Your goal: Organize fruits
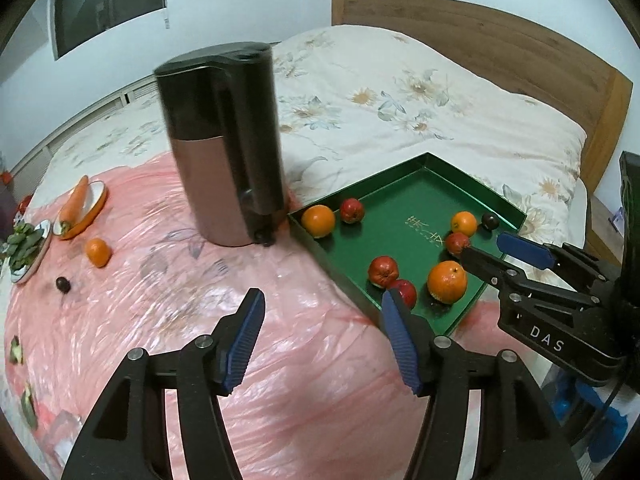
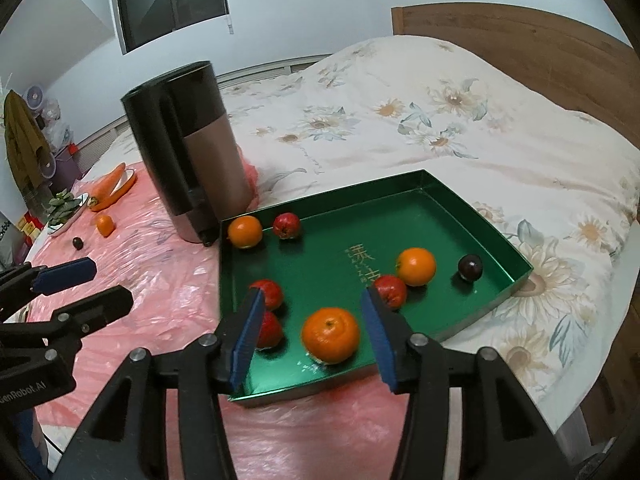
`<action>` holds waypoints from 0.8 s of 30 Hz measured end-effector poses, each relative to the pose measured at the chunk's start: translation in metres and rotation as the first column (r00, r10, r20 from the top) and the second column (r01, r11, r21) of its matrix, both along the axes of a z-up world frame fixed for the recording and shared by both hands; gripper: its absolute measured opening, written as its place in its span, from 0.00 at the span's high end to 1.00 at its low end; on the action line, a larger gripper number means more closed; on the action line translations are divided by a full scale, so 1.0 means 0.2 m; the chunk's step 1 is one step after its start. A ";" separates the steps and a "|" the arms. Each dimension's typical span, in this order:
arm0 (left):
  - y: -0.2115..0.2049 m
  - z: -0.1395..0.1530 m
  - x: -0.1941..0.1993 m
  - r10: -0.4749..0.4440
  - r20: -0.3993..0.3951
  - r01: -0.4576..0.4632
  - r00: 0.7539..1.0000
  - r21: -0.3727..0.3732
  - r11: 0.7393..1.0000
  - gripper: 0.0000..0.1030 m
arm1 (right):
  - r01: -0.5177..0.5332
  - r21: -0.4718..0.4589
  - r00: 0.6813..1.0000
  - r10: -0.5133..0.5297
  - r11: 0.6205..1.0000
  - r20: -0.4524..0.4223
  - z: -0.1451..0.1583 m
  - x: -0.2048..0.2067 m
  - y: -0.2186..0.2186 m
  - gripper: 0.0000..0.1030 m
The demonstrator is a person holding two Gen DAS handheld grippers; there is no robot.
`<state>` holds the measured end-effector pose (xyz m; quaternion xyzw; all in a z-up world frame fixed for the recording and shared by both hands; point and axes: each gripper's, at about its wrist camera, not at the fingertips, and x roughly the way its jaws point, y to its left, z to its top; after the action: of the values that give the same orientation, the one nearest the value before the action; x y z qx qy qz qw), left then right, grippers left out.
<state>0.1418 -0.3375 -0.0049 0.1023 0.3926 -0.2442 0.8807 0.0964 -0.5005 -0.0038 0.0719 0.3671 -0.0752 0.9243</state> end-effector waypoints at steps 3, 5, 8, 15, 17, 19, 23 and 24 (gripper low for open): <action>0.05 0.01 -0.04 0.013 0.009 -0.013 1.000 -0.001 1.000 0.45 | -0.005 0.007 1.000 0.005 1.000 0.000 0.01 -0.03 0.04 0.16; 0.08 0.02 -0.06 0.018 0.014 -0.018 1.000 0.000 1.000 0.45 | -0.007 0.009 1.000 0.007 1.000 0.000 0.01 -0.05 0.06 0.07; 0.14 0.03 -0.09 0.030 0.020 -0.030 0.999 0.001 1.000 0.45 | -0.013 0.009 1.000 0.013 1.000 -0.002 0.01 -0.08 0.11 0.02; 0.29 0.06 -0.15 0.067 0.027 -0.066 0.997 -0.007 0.998 0.45 | -0.020 0.006 1.000 0.020 1.000 0.004 0.02 -0.14 0.21 0.00; 0.33 0.07 -0.16 0.076 0.026 -0.075 0.997 -0.012 0.997 0.44 | -0.021 0.004 1.000 0.021 1.000 0.006 0.03 -0.16 0.24 0.00; 0.38 0.08 -0.17 0.086 0.028 -0.086 0.996 -0.015 0.996 0.44 | -0.023 0.000 1.000 0.023 1.000 0.008 0.04 -0.18 0.27 0.00; 0.46 0.09 -0.20 0.105 0.033 -0.105 0.994 -0.019 0.994 0.42 | -0.031 -0.003 0.999 0.031 1.000 0.006 0.04 -0.20 0.33 0.00; 0.47 0.09 -0.20 0.110 0.035 -0.109 0.993 -0.020 0.994 0.42 | -0.035 -0.006 0.999 0.035 0.999 0.005 0.04 -0.21 0.34 0.00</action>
<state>0.1009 -0.2430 0.0131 0.0773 0.3793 -0.1972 0.9007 0.0543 -0.4315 0.0041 0.0630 0.3658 -0.0600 0.9266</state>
